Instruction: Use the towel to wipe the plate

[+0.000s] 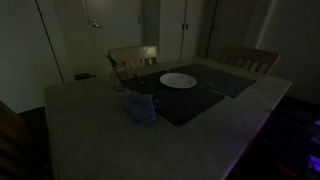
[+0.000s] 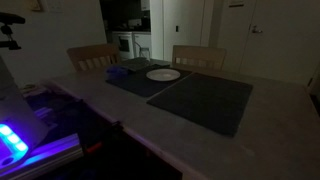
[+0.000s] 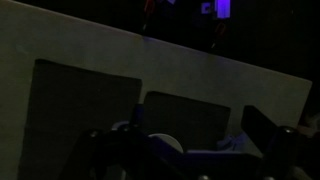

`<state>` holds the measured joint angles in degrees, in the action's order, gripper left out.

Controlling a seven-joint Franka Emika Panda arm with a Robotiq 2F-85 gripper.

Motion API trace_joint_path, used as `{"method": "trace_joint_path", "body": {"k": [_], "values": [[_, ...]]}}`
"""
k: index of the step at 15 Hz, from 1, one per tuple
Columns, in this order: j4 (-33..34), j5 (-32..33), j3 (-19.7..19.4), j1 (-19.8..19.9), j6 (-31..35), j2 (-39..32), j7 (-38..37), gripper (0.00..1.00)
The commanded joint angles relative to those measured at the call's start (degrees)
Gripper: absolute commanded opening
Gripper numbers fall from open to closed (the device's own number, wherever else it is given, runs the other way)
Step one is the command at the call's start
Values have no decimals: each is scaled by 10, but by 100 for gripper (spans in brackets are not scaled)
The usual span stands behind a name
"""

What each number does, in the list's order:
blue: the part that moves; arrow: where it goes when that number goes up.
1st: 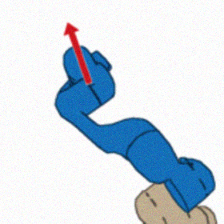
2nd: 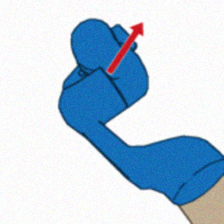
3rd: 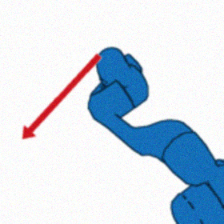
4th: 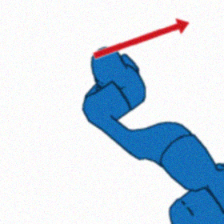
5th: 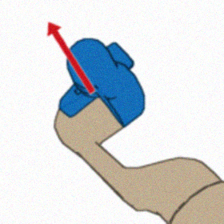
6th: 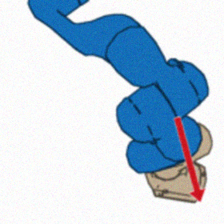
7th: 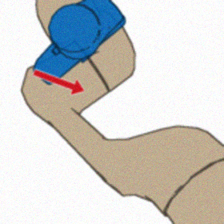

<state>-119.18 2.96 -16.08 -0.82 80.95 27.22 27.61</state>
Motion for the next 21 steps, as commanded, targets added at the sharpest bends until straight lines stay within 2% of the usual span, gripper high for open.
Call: {"method": "trace_joint_path", "body": {"k": [1, 4, 7, 12, 16, 21], "values": [[1, -4, 10, 14, -1, -2, 5, 100], [1, -4, 10, 14, -1, -2, 5, 100], [22, -18, 14, 0, -4, -46, 14, 100], [50, -60, 51, -32, -22, -126, 47, 100], [76, -84, 86, -42, -36, -183, 82, 100], [79, -104, 139, -53, -52, -217, 111, 100]]}}
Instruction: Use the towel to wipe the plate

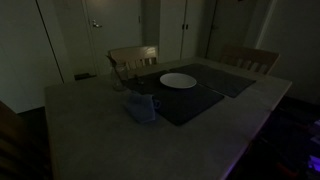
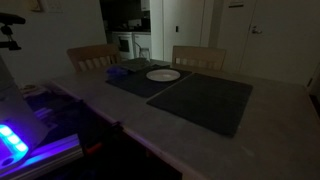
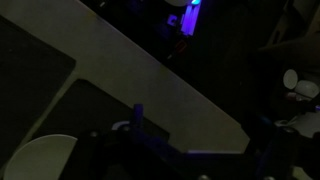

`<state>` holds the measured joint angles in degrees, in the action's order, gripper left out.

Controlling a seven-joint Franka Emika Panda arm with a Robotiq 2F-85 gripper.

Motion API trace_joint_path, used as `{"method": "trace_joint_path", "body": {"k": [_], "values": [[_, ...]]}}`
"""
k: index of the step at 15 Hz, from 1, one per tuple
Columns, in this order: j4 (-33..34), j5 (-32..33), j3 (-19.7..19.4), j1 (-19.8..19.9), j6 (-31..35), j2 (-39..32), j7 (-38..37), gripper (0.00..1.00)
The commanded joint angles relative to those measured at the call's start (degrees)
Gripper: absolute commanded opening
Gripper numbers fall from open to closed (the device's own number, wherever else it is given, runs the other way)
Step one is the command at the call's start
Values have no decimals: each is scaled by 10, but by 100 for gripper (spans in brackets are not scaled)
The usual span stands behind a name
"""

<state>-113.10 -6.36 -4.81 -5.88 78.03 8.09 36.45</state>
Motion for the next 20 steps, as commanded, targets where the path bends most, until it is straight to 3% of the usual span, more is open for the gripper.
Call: {"method": "trace_joint_path", "body": {"k": [1, 5, 9, 10, 14, 16, 20], "values": [[15, -11, 38, -6, -23, -29, 21, 100], [-2, -17, 78, -20, 0, -32, -12, 100], [-44, -30, 99, -26, 97, -11, -78, 100], [-19, -19, 98, -25, 60, -25, -63, 100], [-28, -13, 104, -27, 86, -25, -78, 100], [-40, -17, 107, -29, 127, -22, -100, 100], [-81, -32, 118, -34, 272, -16, -148, 100]]}}
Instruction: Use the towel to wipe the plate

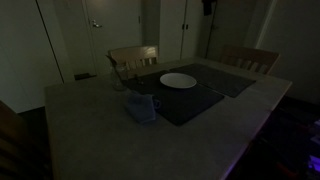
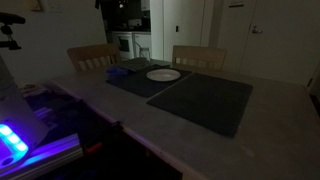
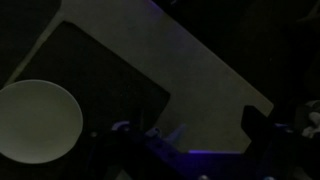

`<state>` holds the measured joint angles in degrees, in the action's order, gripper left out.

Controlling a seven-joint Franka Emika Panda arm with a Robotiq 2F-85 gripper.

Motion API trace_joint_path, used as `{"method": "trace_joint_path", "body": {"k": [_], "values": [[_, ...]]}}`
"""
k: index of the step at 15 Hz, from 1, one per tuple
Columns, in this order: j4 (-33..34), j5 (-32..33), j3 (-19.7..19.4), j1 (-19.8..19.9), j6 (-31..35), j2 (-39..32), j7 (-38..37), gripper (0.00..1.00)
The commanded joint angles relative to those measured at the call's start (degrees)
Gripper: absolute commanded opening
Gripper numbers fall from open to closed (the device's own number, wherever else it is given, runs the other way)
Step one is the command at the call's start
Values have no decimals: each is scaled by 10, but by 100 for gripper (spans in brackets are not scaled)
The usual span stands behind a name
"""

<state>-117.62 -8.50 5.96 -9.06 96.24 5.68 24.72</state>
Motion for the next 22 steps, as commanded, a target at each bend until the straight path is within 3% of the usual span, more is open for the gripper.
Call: {"method": "trace_joint_path", "body": {"k": [1, 5, 8, 15, 17, 18, 22], "values": [[-47, -10, 13, -4, 131, 7, -46, 100], [-103, 18, 33, -14, 298, 11, -124, 100], [-133, 41, 50, -24, 375, 4, -182, 100], [-177, 96, 84, -48, 442, -29, -265, 100], [-165, 97, 86, -52, 413, -49, -259, 100], [-174, 90, 84, -51, 420, -25, -259, 100], [-172, 90, 85, -54, 428, -51, -254, 100]]}}
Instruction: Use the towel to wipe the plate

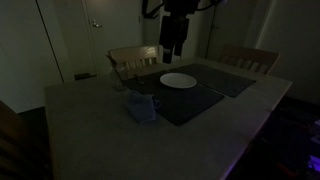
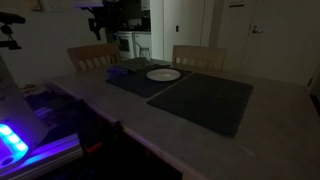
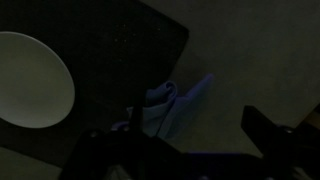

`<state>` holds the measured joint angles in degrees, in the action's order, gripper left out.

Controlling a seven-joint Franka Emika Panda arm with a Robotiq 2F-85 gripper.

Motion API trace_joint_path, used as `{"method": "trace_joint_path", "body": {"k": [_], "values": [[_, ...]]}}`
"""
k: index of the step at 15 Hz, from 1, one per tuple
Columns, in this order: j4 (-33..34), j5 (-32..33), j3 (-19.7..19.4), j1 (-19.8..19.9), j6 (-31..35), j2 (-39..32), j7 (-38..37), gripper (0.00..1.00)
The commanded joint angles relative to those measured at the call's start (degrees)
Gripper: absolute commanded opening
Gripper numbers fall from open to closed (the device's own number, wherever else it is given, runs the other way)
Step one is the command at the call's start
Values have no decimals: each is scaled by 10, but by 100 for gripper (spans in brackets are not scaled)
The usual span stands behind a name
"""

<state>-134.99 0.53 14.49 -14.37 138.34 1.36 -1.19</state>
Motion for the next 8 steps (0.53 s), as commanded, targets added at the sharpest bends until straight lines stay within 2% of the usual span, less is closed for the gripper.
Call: {"method": "trace_joint_path", "body": {"k": [1, 8], "values": [[6, 5, 1, -1, 9, -18, -4, 100], [40, 2, 2, -4, 54, -92, 33, 100]]}}
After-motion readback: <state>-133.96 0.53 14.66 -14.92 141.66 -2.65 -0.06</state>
